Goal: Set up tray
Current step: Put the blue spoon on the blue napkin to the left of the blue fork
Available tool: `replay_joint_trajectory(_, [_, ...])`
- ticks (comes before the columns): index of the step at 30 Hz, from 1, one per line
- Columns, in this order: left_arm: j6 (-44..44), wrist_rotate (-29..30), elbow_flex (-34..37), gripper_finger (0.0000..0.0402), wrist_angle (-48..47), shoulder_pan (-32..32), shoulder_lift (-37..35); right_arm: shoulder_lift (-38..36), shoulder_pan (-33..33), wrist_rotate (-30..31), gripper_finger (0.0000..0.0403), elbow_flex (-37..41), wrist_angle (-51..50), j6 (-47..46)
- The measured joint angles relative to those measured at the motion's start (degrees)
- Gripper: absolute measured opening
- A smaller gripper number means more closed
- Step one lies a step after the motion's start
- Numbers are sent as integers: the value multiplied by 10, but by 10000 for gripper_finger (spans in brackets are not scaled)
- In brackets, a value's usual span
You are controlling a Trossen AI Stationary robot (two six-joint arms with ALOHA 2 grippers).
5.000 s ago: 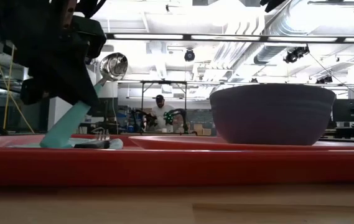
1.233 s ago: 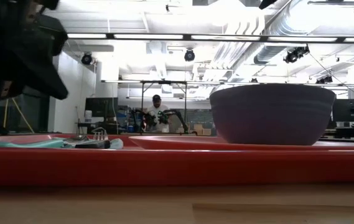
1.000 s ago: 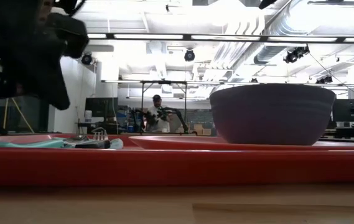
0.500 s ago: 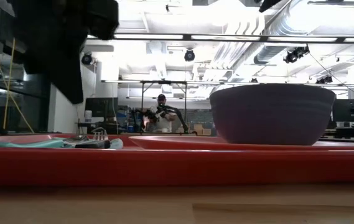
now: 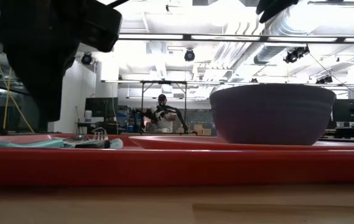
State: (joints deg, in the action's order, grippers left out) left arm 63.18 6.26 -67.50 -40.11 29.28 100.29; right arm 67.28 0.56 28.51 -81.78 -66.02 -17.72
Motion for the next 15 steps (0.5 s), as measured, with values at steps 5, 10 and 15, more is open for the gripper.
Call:
replay_joint_trajectory(5, [0,7,0,8,-1,0,0,-16,0,4,298,0,17,2])
replay_joint_trajectory(10, [0,4,0,8,2,0,13,-25,0,5,298,0,17,2])
replay_joint_trajectory(15, [1,0,0,8,1,0,25,-27,0,5,298,0,17,2])
